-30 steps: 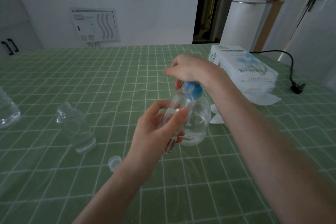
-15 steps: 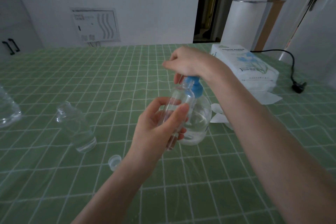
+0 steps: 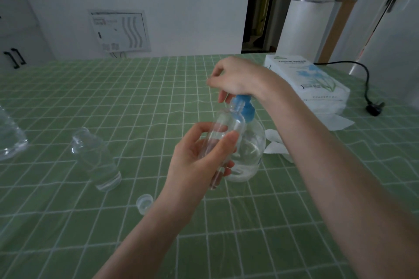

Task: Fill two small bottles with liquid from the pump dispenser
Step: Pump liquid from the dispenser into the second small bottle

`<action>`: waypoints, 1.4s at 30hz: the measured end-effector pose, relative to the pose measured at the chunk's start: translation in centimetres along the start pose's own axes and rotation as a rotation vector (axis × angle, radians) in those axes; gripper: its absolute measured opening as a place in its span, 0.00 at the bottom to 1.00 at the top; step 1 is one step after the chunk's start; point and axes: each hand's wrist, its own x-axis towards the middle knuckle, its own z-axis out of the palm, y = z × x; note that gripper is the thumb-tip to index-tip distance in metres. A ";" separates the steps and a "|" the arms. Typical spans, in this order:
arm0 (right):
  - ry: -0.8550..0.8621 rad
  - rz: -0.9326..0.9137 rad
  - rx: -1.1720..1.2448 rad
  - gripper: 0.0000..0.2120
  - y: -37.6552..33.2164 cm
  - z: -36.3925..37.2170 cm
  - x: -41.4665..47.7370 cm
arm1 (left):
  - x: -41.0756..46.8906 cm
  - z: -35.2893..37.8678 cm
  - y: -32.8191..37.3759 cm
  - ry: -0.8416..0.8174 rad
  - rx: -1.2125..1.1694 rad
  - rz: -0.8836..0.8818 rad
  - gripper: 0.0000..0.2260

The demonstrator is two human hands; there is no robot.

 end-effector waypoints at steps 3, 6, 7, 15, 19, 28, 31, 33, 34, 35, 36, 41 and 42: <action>-0.010 -0.001 -0.008 0.16 -0.2 -0.3 0.0 | 0.0 0.0 0.1 -0.003 -0.002 0.005 0.18; -0.034 0.009 -0.025 0.15 -0.2 -0.2 0.0 | 0.0 0.0 0.0 -0.003 -0.012 0.006 0.17; -0.038 0.012 -0.028 0.15 -0.2 -0.1 0.0 | 0.0 0.0 0.0 -0.003 -0.019 0.005 0.17; -0.041 0.036 -0.035 0.16 0.2 0.7 -0.1 | -0.2 -0.1 -0.1 -0.010 -0.002 -0.010 0.17; -0.039 0.027 -0.052 0.17 0.1 0.5 -0.2 | -0.2 0.0 -0.2 0.000 -0.016 -0.006 0.17; -0.047 0.020 -0.048 0.17 -0.3 -0.1 0.0 | -0.1 0.0 0.1 -0.006 -0.047 0.004 0.14; -0.043 0.024 -0.045 0.17 -0.1 0.1 0.0 | -0.1 0.0 0.1 -0.001 -0.038 -0.001 0.15; -0.045 0.029 -0.053 0.17 0.1 0.4 0.0 | -0.2 0.0 0.0 -0.005 -0.022 -0.011 0.17; -0.052 0.032 -0.054 0.17 0.2 0.5 0.0 | -0.2 0.0 0.0 -0.009 -0.008 -0.016 0.18; -0.056 0.036 -0.052 0.16 0.2 0.6 0.0 | -0.2 0.0 0.0 -0.010 0.001 -0.020 0.18; -0.057 0.039 -0.050 0.16 0.2 0.7 0.0 | -0.3 0.0 0.0 -0.007 0.004 -0.021 0.19; -0.030 0.042 -0.046 0.16 0.2 0.6 -0.1 | -0.2 0.1 0.0 0.002 -0.002 -0.010 0.19; -0.027 0.043 -0.049 0.16 0.1 0.4 -0.1 | -0.2 0.1 0.0 0.003 -0.006 -0.008 0.19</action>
